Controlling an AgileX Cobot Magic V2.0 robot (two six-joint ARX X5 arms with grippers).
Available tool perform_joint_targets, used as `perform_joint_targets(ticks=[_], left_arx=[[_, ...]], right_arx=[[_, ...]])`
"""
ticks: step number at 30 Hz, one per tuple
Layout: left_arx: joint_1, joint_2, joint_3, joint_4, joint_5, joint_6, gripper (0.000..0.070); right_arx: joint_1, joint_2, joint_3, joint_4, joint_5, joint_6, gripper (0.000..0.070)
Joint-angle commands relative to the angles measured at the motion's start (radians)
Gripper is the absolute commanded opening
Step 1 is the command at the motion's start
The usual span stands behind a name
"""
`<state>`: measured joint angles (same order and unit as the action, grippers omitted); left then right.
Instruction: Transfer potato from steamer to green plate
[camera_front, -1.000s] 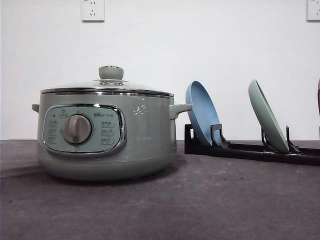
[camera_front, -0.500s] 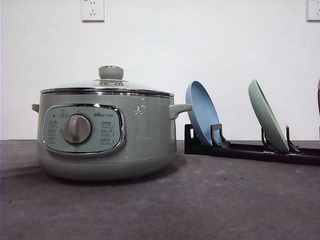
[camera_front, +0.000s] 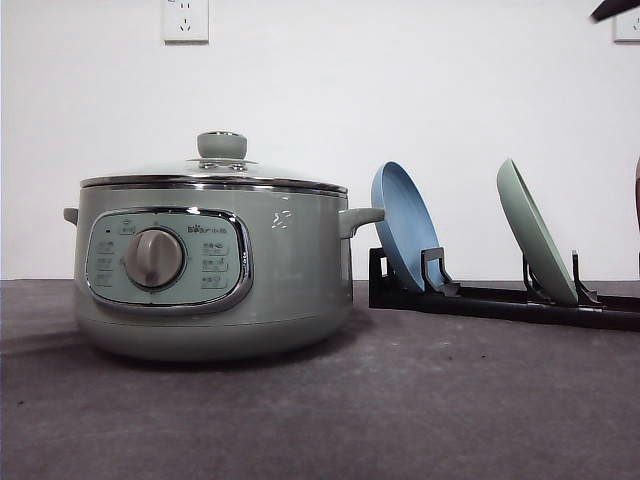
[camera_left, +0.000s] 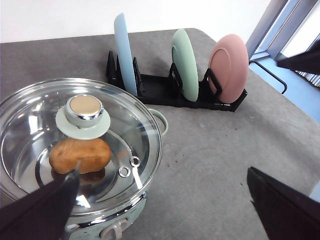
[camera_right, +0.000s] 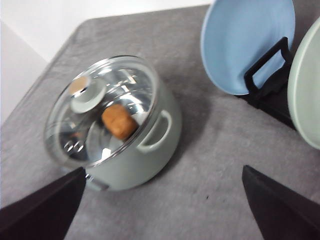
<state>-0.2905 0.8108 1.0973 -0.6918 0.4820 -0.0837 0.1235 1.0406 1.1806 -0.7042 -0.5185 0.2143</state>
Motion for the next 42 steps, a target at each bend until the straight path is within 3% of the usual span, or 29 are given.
perform_joint_targets(ticks=[1, 13, 24, 32, 42], left_arx=[[-0.005, 0.005, 0.020, 0.007, 0.010, 0.014, 0.0700], [-0.005, 0.005, 0.020, 0.004, 0.010, 0.017, 0.0700], [-0.005, 0.009, 0.020, -0.001, 0.010, 0.020, 0.0700], [-0.005, 0.025, 0.020, -0.016, 0.010, 0.026, 0.0699], [-0.005, 0.025, 0.020, -0.019, 0.010, 0.027, 0.0699]], right_arx=[[-0.005, 0.072, 0.047, 0.029, 0.011, 0.012, 0.0630], [-0.070, 0.438, 0.233, 0.140, 0.053, 0.053, 0.0630], [-0.123, 0.595, 0.239, 0.361, 0.056, 0.150, 0.0626], [-0.124, 0.659, 0.239, 0.410, 0.054, 0.172, 0.0596], [-0.124, 0.685, 0.239, 0.449, 0.048, 0.171, 0.0394]])
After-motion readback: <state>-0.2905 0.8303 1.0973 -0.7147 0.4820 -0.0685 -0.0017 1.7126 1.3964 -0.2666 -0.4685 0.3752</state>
